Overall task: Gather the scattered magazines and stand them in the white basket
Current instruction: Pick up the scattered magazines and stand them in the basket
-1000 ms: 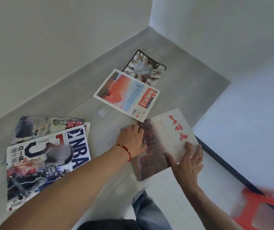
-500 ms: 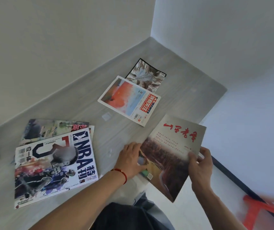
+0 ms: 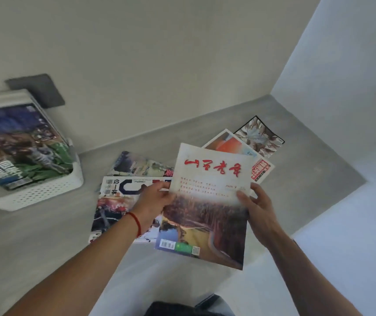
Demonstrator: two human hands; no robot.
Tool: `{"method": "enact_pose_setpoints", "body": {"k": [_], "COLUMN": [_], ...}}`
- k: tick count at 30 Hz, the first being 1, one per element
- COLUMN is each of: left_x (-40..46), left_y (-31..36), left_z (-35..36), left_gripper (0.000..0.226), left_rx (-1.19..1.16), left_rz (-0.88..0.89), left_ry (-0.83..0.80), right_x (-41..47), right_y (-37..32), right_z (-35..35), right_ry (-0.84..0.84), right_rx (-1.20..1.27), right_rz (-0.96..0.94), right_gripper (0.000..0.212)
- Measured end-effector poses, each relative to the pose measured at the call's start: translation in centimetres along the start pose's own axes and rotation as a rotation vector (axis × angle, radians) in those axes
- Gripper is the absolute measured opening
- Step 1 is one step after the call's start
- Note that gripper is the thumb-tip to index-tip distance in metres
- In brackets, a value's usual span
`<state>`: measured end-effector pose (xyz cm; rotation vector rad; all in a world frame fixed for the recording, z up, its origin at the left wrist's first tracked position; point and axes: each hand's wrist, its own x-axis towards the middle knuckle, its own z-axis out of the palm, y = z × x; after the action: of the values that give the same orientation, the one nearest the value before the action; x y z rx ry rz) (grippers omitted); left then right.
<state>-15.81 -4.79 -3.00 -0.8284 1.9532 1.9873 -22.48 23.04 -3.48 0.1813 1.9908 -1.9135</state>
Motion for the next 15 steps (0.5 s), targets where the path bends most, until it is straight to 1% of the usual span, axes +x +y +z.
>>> {"method": "enact_pose_setpoints", "body": {"k": [3, 6, 9, 12, 15], "left_x": [-2.0, -4.4, -7.2, -9.7, -11.1], "left_y": [-1.6, -3.7, -5.4, -6.5, -6.3], "left_z": [-6.0, -11.9, -16.9, -21.4, -25.9], "left_gripper": [0.017, 0.020, 0.020, 0.021, 0.020], "left_rx": [-0.058, -0.253, -0.414, -0.442, -0.402], "left_rz": [0.014, 0.023, 0.021, 0.046, 0.089], "left_ry": [0.137, 0.252, 0.342, 0.416, 0.543], "right_x": [0.1, 0.4, 0.7, 0.7, 0.7], "right_y": [-1.0, -1.6, -2.4, -3.8, -5.7], "right_z": [6.7, 12.6, 18.3, 24.1, 29.9], "right_ry": [-0.140, -0.261, -0.354, -0.447, -0.501], "right_rx": [-0.107, -0.132, -0.187, -0.331, -0.453], "right_rz": [-0.080, -0.057, -0.053, -0.133, -0.276], "right_gripper": [0.032, 0.034, 0.021, 0.020, 0.021]}}
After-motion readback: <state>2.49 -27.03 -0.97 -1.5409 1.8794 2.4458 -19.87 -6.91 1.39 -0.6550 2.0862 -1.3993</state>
